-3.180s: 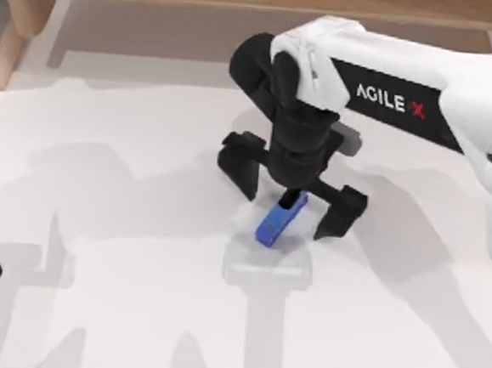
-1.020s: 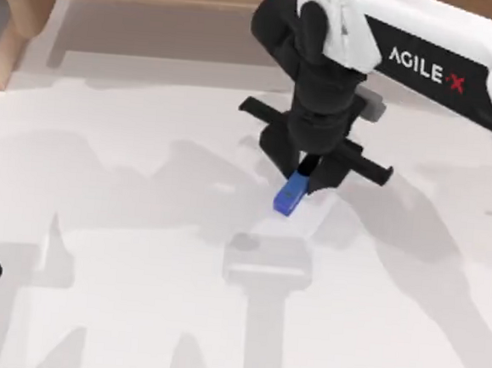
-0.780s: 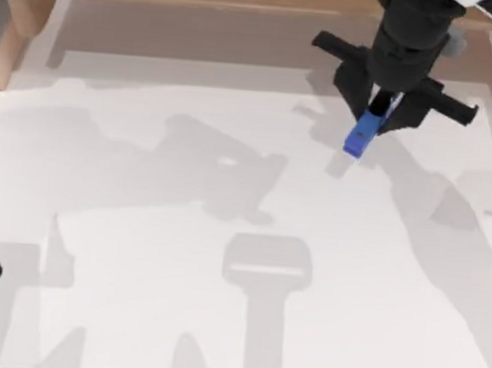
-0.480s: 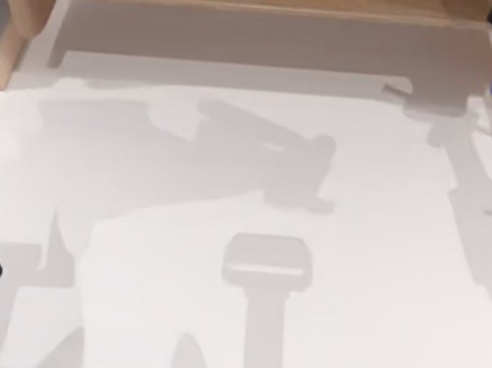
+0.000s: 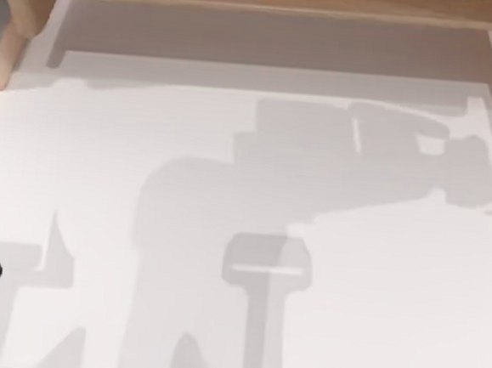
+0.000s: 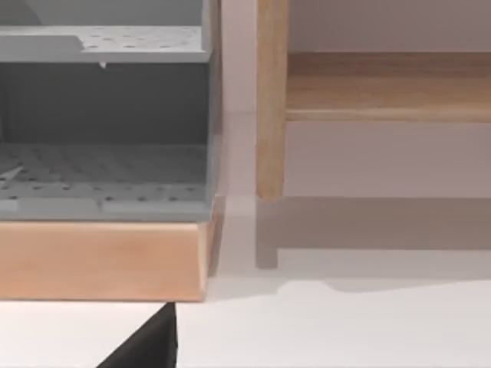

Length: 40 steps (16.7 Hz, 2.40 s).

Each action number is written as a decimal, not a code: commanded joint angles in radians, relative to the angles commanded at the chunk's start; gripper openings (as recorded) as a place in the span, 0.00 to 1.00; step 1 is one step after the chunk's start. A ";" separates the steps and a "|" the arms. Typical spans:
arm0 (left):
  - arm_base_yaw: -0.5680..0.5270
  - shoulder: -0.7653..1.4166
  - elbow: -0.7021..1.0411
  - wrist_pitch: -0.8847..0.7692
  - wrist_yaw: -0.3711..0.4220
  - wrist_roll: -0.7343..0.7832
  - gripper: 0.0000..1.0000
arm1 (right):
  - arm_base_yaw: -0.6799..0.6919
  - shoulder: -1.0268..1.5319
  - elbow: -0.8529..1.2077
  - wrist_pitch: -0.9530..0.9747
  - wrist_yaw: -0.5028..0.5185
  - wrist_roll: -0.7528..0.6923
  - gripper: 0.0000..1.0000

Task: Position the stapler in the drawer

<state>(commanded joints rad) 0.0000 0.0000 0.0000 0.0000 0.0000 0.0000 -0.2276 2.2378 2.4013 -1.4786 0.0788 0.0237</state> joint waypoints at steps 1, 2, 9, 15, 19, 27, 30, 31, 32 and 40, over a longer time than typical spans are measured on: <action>0.000 0.000 0.000 0.000 0.000 0.000 1.00 | -0.031 0.040 0.023 0.010 -0.007 -0.066 0.00; 0.000 0.000 0.000 0.000 0.000 0.000 1.00 | -0.057 0.082 0.044 0.022 -0.015 -0.126 0.00; 0.000 0.000 0.000 0.000 0.000 0.000 1.00 | -0.142 0.363 0.101 0.048 -0.062 -0.362 0.00; 0.000 0.000 0.000 0.000 0.000 0.000 1.00 | -0.139 0.390 0.096 0.040 -0.062 -0.370 0.00; 0.000 0.000 0.000 0.000 0.000 0.000 1.00 | -0.144 0.321 0.137 0.045 -0.056 -0.329 0.00; 0.000 0.000 0.000 0.000 0.000 0.000 1.00 | -0.171 0.165 0.176 0.036 -0.014 -0.231 0.00; 0.000 0.000 0.000 0.000 0.000 0.000 1.00 | -0.149 0.251 0.122 0.062 -0.037 -0.292 0.00; 0.000 0.000 0.000 0.000 0.000 0.000 1.00 | -0.143 0.286 0.102 0.072 -0.046 -0.315 0.00; 0.000 0.000 0.000 0.000 0.000 0.000 1.00 | -0.141 0.319 0.083 0.081 -0.054 -0.336 0.00; 0.000 0.000 0.000 0.000 0.000 0.000 1.00 | -0.145 0.379 0.041 0.087 -0.064 -0.372 0.08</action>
<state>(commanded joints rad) 0.0000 0.0000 0.0000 0.0000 0.0000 0.0000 -0.3722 2.6173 2.4421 -1.3920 0.0153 -0.3481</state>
